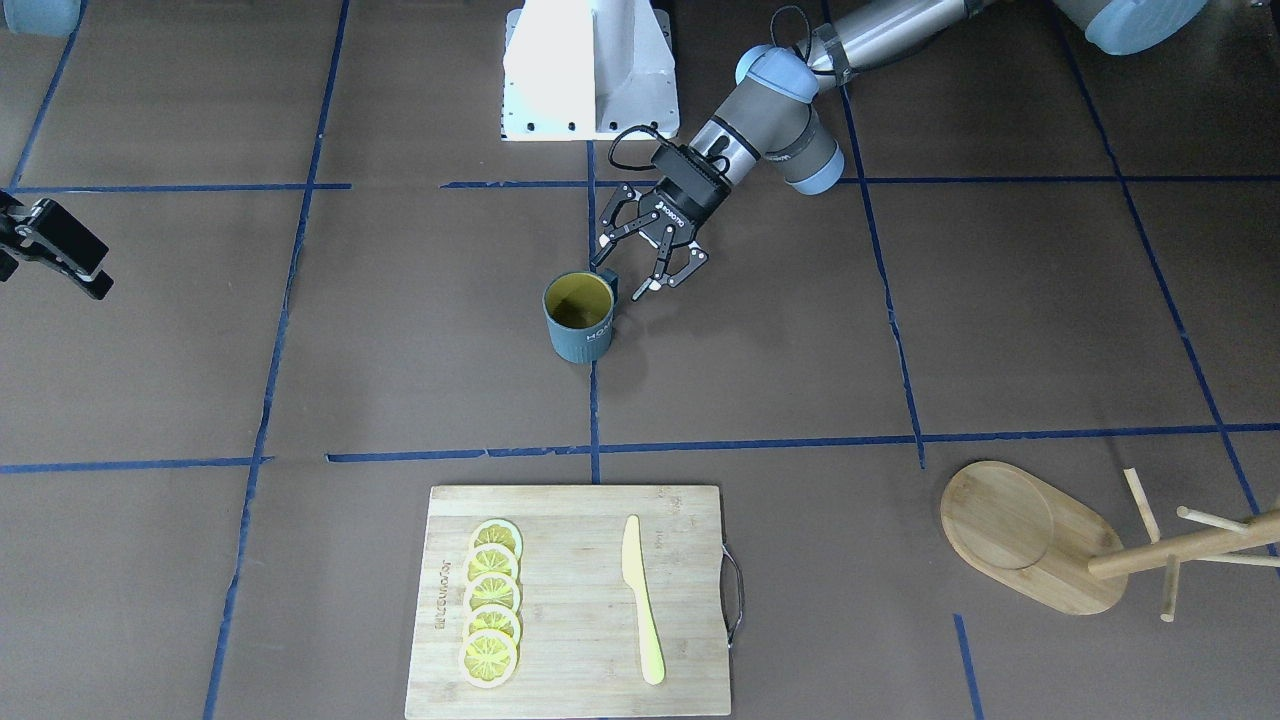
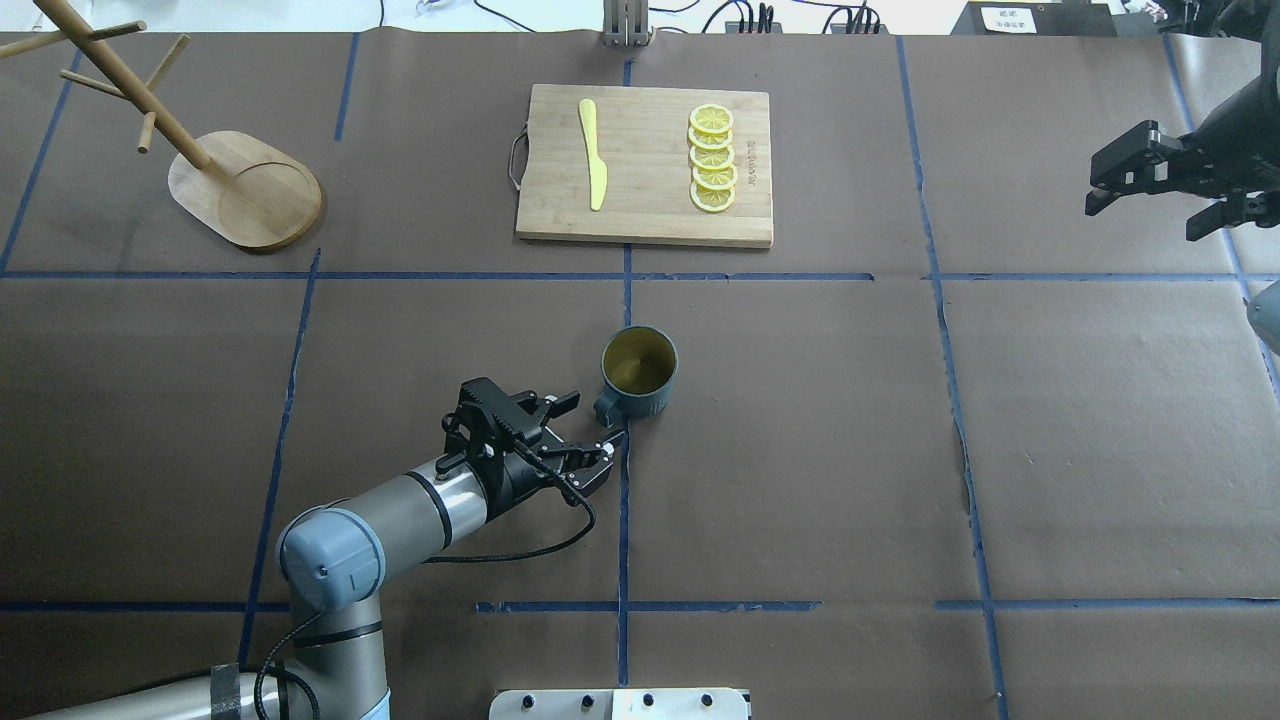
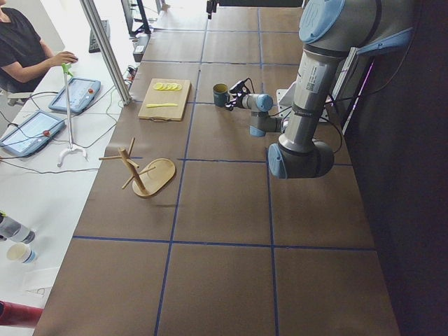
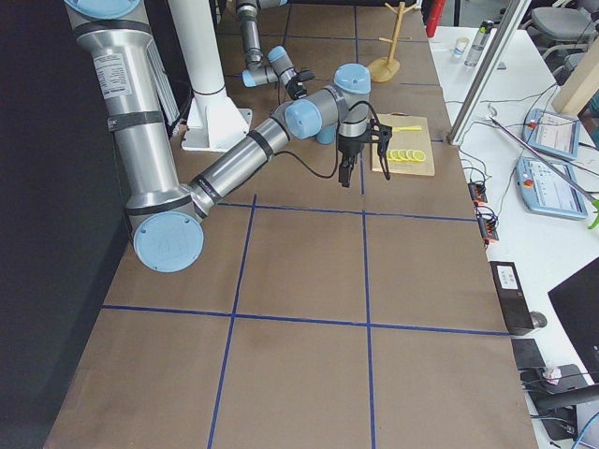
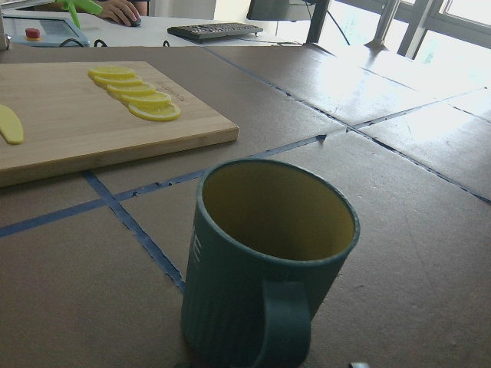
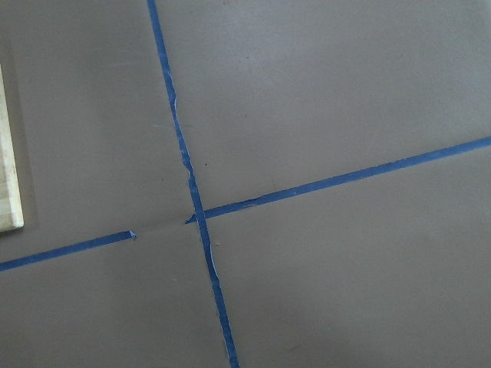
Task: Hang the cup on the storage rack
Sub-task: 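Close the left gripper on the teal mug's handle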
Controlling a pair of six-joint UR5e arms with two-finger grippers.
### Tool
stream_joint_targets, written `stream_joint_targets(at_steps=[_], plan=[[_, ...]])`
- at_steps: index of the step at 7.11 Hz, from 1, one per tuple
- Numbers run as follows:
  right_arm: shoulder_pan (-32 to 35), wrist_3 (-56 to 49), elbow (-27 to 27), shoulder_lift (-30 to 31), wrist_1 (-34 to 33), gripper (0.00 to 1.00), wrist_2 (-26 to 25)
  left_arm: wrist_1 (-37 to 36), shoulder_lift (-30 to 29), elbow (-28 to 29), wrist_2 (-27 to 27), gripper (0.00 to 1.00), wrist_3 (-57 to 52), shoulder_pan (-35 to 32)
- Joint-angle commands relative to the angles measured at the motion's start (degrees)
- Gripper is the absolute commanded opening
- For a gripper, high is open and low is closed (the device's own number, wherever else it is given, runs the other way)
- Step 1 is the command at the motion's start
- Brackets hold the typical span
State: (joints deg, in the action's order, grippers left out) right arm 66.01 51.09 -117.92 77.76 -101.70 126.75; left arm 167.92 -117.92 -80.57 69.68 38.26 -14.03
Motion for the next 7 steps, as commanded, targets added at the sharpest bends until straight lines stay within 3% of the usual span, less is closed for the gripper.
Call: stream_joint_targets(at_steps=[1, 4, 7], plan=[[0.0, 0.0, 0.1, 0.1, 0.0, 0.99, -0.2, -0.8, -1.9, 1.7, -1.5, 0.71, 0.0, 0.1], [0.0, 0.0, 0.1, 0.4, 0.0, 0.99, -0.2, -0.8, -1.7, 2.1, -1.5, 0.53, -2.4, 0.1], [-0.1, 0.0, 0.1, 0.4, 0.0, 0.99, -0.2, -0.8, -1.6, 2.3, -1.5, 0.24, -5.5, 0.1]])
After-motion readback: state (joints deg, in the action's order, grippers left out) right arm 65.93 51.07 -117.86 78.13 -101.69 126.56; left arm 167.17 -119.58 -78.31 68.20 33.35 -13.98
